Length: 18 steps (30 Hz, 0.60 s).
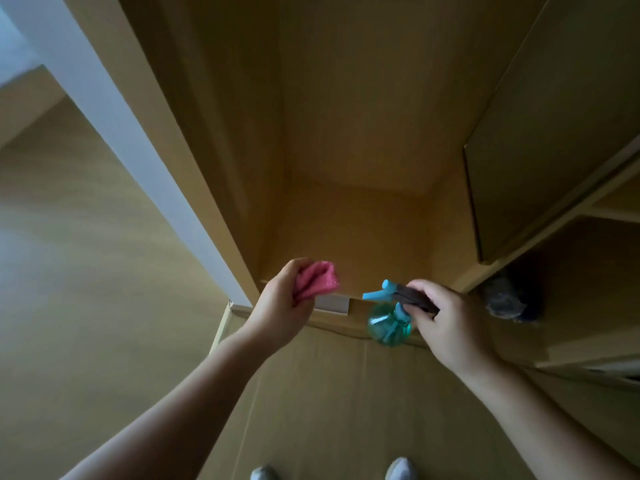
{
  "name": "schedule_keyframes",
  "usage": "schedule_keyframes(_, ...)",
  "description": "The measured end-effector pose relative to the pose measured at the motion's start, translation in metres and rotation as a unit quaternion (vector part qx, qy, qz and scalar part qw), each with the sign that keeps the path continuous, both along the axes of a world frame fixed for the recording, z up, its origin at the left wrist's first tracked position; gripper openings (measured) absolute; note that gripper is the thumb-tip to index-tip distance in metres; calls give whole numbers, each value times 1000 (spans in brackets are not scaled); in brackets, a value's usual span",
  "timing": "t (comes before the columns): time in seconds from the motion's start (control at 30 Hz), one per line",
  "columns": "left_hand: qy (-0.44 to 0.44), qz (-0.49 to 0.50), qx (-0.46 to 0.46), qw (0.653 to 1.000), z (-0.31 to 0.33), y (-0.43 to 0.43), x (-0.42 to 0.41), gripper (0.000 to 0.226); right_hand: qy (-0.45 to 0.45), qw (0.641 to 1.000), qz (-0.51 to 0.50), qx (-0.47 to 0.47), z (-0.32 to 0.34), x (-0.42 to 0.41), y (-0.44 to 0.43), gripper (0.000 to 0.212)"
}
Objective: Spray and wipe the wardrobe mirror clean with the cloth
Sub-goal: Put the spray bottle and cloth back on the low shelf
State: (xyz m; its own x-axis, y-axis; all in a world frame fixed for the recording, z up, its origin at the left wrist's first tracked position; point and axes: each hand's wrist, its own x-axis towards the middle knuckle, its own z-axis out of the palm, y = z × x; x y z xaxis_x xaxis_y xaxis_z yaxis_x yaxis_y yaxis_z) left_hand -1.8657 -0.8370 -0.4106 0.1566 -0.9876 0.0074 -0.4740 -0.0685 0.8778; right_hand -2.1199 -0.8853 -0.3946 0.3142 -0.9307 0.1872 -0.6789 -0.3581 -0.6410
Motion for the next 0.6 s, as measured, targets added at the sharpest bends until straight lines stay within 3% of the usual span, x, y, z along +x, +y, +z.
schedule_keyframes(0.3, 10, 58, 50, 997, -193, -2, -15, 46, 15, 997, -2, 79, -195, -2, -10, 24)
schedule_keyframes(0.6, 18, 34, 59, 997, -380, -15, -40, 46, 70, 991, -17, 110, -387, -27, -34, 22)
